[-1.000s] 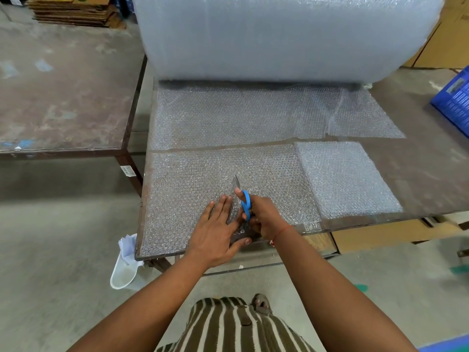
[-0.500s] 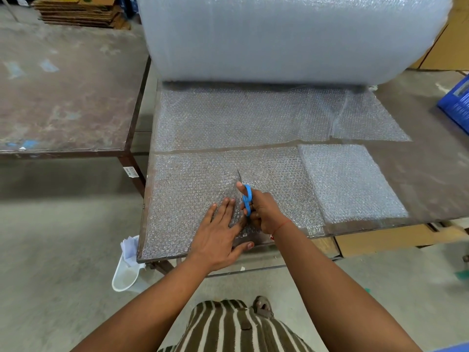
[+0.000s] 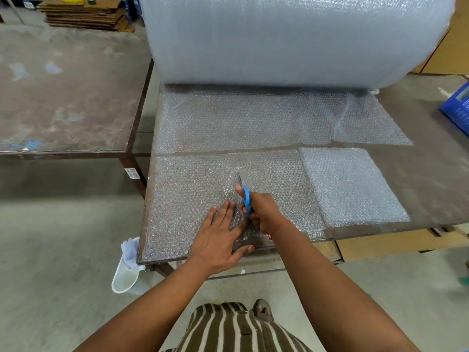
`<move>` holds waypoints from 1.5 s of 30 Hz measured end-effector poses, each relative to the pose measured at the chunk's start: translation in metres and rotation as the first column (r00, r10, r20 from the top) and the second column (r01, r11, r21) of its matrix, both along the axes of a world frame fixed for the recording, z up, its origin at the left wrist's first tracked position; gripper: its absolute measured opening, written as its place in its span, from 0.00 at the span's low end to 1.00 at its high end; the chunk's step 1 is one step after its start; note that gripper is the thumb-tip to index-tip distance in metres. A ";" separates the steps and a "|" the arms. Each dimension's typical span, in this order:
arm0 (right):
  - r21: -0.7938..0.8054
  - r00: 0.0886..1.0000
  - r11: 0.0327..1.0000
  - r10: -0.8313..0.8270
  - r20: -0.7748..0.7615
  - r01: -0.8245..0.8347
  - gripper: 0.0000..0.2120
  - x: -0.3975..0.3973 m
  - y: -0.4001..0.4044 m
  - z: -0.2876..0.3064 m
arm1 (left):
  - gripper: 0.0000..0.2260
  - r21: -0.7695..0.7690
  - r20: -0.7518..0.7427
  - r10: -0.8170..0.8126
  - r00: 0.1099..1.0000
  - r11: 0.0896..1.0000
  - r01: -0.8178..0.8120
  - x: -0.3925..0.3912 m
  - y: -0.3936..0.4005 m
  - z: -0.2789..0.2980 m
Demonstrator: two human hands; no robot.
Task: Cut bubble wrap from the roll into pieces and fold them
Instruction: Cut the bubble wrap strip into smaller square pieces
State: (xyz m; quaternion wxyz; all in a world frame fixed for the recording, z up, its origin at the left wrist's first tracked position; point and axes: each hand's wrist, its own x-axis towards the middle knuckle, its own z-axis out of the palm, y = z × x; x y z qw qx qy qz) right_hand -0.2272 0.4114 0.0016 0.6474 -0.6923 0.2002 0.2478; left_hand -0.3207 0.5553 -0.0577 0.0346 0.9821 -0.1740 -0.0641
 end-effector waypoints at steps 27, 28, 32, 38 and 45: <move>-0.010 0.999 0.999 0.034 0.016 -0.034 0.23 0.034 0.007 -0.007 | 0.37 -0.030 0.001 -0.004 1.000 1.000 0.004 -0.001 0.001 0.000; -0.003 0.999 0.999 0.037 0.019 -0.037 0.22 0.035 0.006 -0.007 | 0.37 -0.029 0.000 -0.003 1.000 1.000 0.003 -0.001 0.001 0.000; 0.017 0.999 0.999 0.030 0.019 -0.030 0.20 0.035 0.004 -0.008 | 0.37 -0.021 -0.006 0.000 1.000 1.000 0.000 0.000 0.001 0.000; 0.035 0.999 0.998 0.050 0.010 -0.050 0.24 0.039 0.004 -0.014 | 0.37 -0.019 -0.006 0.005 1.000 1.000 -0.005 -0.001 0.001 0.000; 0.064 0.999 0.997 0.041 0.006 -0.041 0.22 0.055 0.007 -0.012 | 0.37 -0.034 -0.004 0.004 1.000 0.999 -0.004 -0.001 0.002 0.001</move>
